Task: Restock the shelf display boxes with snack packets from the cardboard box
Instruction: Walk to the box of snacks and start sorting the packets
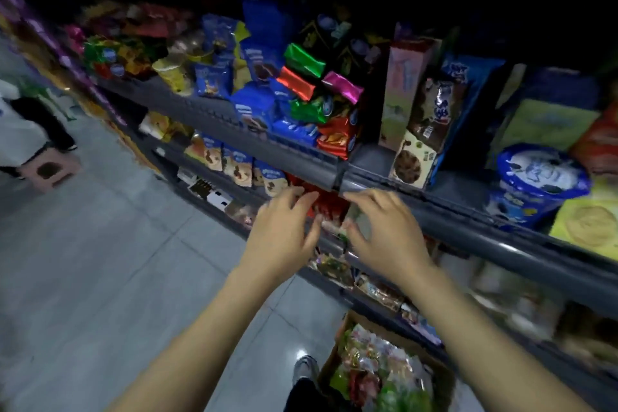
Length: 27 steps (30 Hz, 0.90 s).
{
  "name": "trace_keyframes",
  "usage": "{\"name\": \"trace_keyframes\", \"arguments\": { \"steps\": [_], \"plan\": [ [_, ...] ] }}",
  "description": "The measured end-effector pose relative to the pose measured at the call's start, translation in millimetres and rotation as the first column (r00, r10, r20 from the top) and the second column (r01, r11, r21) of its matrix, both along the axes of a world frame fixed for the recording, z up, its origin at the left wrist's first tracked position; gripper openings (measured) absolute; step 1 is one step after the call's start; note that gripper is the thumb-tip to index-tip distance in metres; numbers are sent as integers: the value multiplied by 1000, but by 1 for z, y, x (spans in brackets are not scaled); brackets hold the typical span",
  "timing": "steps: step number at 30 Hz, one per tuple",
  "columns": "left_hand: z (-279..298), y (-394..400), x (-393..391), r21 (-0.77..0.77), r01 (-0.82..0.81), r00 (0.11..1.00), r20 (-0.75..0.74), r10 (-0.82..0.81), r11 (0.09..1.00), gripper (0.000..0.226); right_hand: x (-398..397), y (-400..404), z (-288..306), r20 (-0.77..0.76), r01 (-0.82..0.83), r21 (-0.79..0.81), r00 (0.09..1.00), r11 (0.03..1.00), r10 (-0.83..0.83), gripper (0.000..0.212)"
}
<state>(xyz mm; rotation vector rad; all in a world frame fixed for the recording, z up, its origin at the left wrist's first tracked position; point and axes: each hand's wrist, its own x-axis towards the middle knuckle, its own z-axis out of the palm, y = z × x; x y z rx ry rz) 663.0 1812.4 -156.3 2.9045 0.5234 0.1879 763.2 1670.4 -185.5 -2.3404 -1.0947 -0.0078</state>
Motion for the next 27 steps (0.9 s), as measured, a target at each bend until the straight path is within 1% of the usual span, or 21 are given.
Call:
{"name": "trace_keyframes", "arguments": {
  "steps": [2,4,8,10,14,17,18,20,22,24,27],
  "plan": [
    [-10,26,18,-37,114,993,-4,-115,993,47,2,17,-12,-24,103,7,994,995,-103,42],
    [-18,45,35,-59,207,978,-29,-208,977,46,4,30,-22,-67,191,-39,979,981,-193,42],
    [-39,56,65,-87,391,917,-52,-396,916,46,4,35,-41,-55,369,-74,926,926,-373,43],
    [-52,52,74,-112,458,883,-62,-466,882,48,1,28,-51,-60,426,-112,899,898,-434,43],
    [-84,34,81,-159,536,829,-86,-553,829,51,-4,5,-70,-47,514,-147,850,845,-525,40],
    [-106,13,81,-175,563,811,-72,-581,808,48,-6,-18,-88,-25,542,-163,833,825,-552,38],
    [-114,5,81,-181,562,811,-69,-580,807,46,-7,-27,-96,-19,541,-169,834,824,-551,41],
    [-132,-9,83,-180,550,821,-64,-567,816,42,-6,-44,-115,-33,525,-189,842,830,-539,46],
    [-155,-24,86,-179,532,834,-61,-549,828,39,-2,-60,-140,-28,515,-196,848,835,-529,43],
    [-186,-42,89,-188,507,848,-68,-526,841,39,4,-78,-171,-17,516,-180,849,837,-528,40],
    [-230,-64,93,-214,468,868,-70,-492,857,39,11,-99,-212,-6,524,-132,849,842,-529,42]
  ]
}}
